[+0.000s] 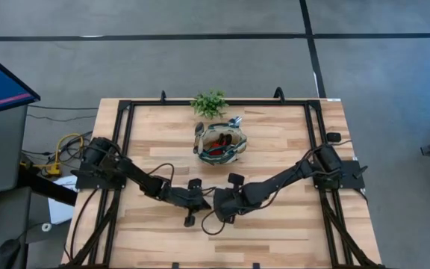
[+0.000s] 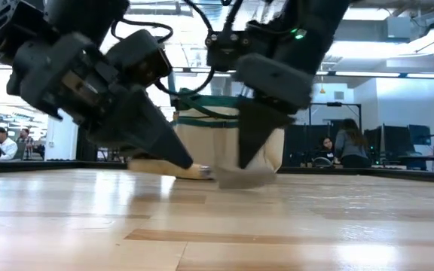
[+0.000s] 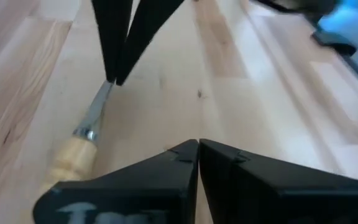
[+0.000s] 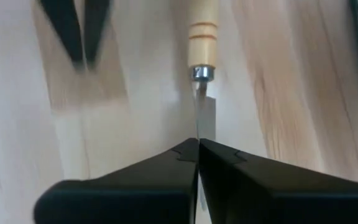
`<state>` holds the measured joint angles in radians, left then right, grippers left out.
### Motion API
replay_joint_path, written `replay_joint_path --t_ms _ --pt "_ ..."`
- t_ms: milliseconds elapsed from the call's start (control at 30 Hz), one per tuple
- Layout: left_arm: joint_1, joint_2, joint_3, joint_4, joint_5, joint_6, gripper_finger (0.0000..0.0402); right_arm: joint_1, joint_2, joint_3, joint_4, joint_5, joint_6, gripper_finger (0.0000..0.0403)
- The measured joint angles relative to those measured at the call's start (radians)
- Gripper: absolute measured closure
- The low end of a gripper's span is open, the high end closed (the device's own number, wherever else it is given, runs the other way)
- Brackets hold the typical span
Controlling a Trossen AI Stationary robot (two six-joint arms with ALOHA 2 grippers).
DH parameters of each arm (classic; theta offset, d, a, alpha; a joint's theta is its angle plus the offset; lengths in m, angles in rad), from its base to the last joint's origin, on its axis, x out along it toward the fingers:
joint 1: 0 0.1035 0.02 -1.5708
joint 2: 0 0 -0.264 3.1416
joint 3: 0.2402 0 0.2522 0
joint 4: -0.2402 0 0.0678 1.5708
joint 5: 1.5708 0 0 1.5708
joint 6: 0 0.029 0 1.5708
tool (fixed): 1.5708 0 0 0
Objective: Pick & Place Garden tools in Gardening bag
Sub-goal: Put the trowel into the gardening bag
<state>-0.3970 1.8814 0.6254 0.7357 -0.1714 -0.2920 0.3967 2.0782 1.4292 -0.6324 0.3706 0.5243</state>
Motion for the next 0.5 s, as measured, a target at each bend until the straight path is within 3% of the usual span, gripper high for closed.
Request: replay_joint_path --t_ms 167,367,500 --pt "-0.019 -0.085 -0.012 -0.015 0.010 0.030 0.0399 0.021 0.008 0.112 -0.223 -0.015 0.008 0.0402" --pt "-0.052 -0.270 -0.085 -0.084 0.001 0.046 0.0399 0.047 0.006 0.254 -0.523 0.045 0.081 0.0402" --pt "-0.080 -0.395 -0.158 -0.087 -0.052 0.041 0.0399 0.071 0.006 0.349 -0.712 0.071 0.131 0.0402"
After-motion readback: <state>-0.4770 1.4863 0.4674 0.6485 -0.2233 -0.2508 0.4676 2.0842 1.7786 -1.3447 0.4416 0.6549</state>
